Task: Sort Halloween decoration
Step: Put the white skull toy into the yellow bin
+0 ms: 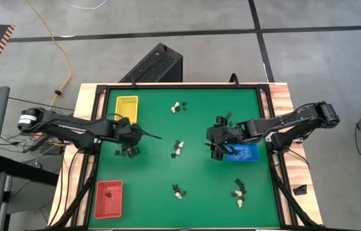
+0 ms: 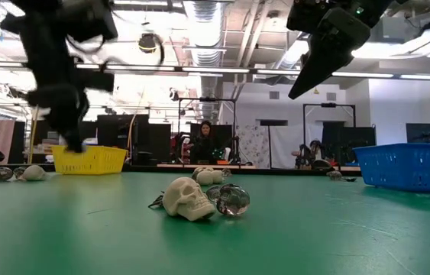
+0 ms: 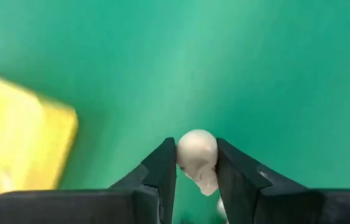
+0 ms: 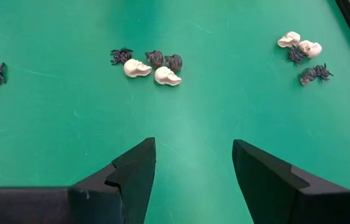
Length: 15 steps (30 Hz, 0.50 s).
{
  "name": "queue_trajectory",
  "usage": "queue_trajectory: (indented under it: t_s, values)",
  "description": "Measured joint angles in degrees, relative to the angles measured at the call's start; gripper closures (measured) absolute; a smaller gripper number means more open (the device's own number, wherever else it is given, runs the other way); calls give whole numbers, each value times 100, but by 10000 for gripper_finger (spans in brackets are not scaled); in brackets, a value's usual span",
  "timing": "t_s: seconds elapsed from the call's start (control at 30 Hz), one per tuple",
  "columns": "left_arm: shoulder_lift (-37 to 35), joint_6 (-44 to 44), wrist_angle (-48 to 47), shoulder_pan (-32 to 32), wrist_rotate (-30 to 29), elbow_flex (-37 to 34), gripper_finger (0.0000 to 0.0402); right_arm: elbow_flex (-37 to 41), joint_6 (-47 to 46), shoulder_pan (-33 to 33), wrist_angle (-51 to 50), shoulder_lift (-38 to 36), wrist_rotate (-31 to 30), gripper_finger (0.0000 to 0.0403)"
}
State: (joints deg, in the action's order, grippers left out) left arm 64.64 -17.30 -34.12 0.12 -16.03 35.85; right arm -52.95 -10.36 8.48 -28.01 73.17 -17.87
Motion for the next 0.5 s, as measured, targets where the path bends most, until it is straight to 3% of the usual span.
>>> queue_trajectory:
  t_s: [0.13, 0.27, 0.5]
  values:
    - [-768, 518, 473, 213, -400, 81, 323, 144, 296, 18, 490, 0, -2, 158]
    - [-1355, 565, 633, 892, -929, 82, 328, 649, 810, -9, 1474, 2, 1, 158]
    - [-1286, 508, 465, 2877, -140, 79, 327, 1181, 903, -244, 2557, 2, 13, 158]
